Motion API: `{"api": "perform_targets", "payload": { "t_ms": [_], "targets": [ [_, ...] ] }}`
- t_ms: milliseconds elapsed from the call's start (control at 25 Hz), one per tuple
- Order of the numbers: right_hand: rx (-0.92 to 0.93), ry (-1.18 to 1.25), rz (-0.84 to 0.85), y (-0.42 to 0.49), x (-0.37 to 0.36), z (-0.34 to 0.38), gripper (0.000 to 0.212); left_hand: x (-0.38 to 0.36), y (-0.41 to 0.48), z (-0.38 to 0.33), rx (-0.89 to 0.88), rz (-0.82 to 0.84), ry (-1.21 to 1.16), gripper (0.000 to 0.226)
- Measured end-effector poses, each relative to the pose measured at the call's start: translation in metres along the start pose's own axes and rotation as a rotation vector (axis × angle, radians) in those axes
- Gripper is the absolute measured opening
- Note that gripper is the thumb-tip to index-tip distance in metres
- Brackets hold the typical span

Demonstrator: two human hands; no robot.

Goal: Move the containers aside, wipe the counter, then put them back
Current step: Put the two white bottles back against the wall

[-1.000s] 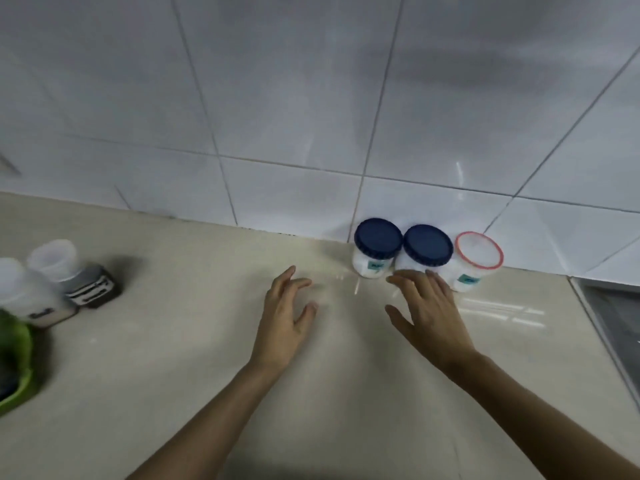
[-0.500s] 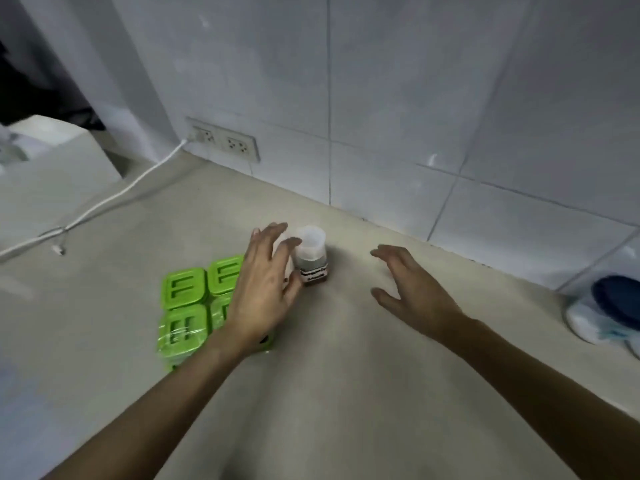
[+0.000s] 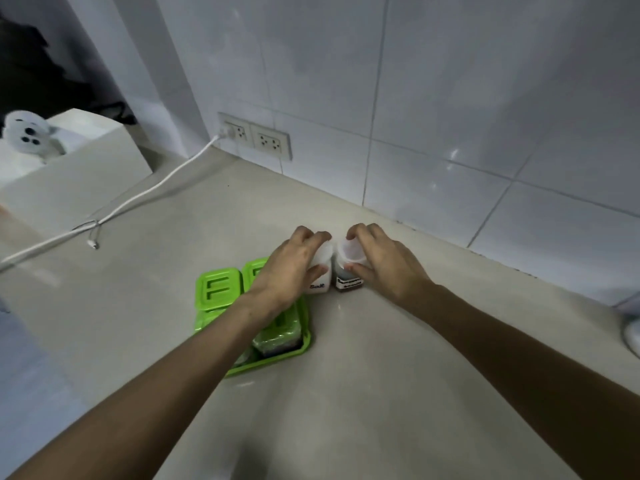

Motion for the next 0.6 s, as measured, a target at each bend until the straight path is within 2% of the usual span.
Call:
{"api": "perform_targets", "payload": {
  "t_ms": [160, 360, 600],
  "targets": [
    [-0.048, 0.076, -0.069, -0.050, 0.019, -0.032, 0.050, 0.004, 0.002, -0.034, -0.106, 0.099, 0.075, 0.051],
    [-0.244, -0.027, -0.104, -0.134, 0.074, -0.128, 0.050, -0.017, 0.014, -0.121, -0.281, 0.237, -0.099, 0.050],
    [-0.530, -0.097, -0.193, -0.182, 0.138, -0.222, 0.050, -0.058, 0.051, -0.219, -0.387, 0.254, -0.256, 0.049]
  ]
}}
Point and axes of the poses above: each hand's wrist, its own y-axis towards the middle knuckle, its own x-axis out of the back of the hand, z = x × y, the point moved 1 cm from there along y, towards the middle knuckle, and after that the axes turned 1 degree about -y, right-handed, at the moved point
